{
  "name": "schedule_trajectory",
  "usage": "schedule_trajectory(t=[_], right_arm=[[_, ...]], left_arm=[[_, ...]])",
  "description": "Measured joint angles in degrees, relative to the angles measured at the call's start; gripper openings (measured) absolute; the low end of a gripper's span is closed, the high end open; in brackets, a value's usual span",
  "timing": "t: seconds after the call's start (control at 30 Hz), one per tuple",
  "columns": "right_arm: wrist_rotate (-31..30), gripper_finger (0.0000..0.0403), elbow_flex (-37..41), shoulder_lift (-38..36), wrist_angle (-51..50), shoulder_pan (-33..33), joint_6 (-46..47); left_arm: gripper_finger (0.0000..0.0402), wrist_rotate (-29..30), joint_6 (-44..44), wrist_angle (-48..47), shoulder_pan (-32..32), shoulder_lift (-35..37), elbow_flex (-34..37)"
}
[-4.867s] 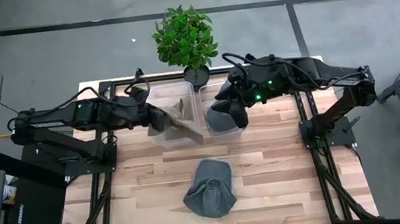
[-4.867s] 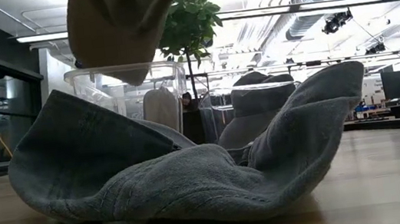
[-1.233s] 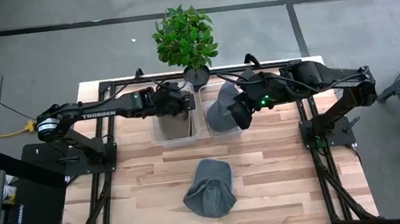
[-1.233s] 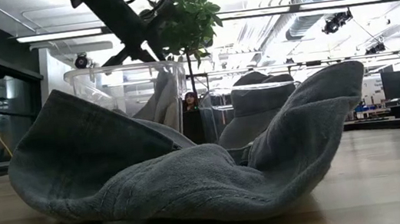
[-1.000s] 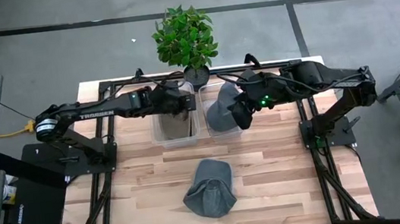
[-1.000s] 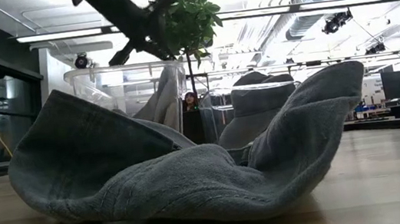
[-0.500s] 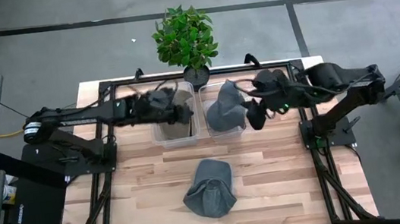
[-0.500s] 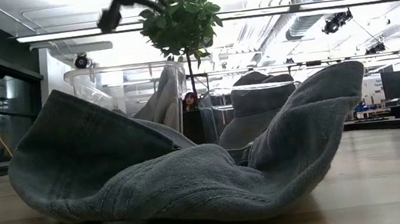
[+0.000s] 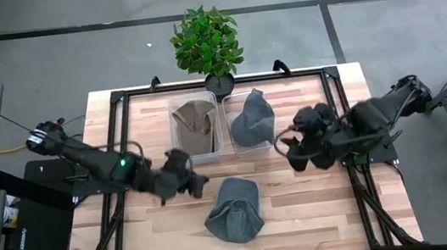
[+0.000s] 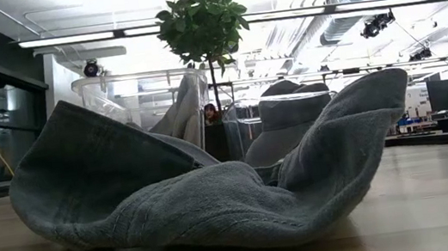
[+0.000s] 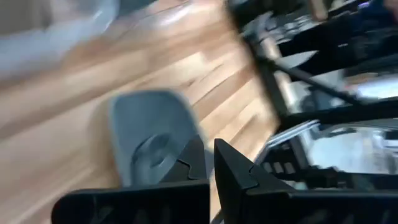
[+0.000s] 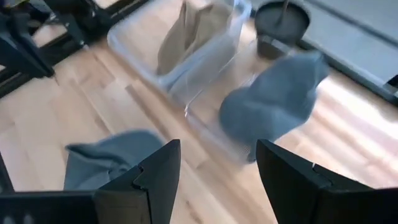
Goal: Pick & Place hat
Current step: Put the gray cap into the right transparent bin
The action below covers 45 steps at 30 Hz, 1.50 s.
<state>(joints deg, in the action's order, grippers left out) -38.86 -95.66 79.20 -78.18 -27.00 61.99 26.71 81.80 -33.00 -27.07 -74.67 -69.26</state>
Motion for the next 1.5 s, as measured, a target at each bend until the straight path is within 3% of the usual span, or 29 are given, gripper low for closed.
schedule_trajectory(t=[0.23, 0.4, 0.8, 0.97, 1.2, 1.33, 1.5], right_arm=[[1.12, 0.0204, 15.89, -4.10, 15.58, -4.22, 5.07], [3.31, 0.0204, 23.31, -6.28, 24.21, -5.32, 5.17], [5.21, 0.0204, 27.26, -8.13, 22.16, -8.94, 6.60], [5.34, 0.0204, 27.24, -8.13, 19.86, -10.99, 6.60], [7.80, 0.0204, 27.24, -8.11, 17.14, -12.69, 6.41], [7.84, 0.0204, 27.24, -8.11, 16.46, -13.34, 6.29], [8.72, 0.0204, 27.24, -8.11, 16.29, -13.32, 5.77]], left_arm=[[0.0000, 2.81, 14.39, -8.43, -9.43, -4.14, 0.12], [0.0000, 2.10, 20.80, -8.62, -13.20, -8.66, 0.10], [0.0000, -2.92, 29.65, -4.16, -15.85, -19.35, 0.18], [0.0000, -4.85, 27.46, -2.23, -15.71, -22.97, 0.10], [0.0014, -5.22, 14.05, 0.08, -15.72, -24.52, 0.08], [0.0062, -5.17, 6.83, 1.02, -15.71, -24.55, -0.21], [0.0165, -6.33, -0.57, 1.47, -15.71, -24.56, -0.21]])
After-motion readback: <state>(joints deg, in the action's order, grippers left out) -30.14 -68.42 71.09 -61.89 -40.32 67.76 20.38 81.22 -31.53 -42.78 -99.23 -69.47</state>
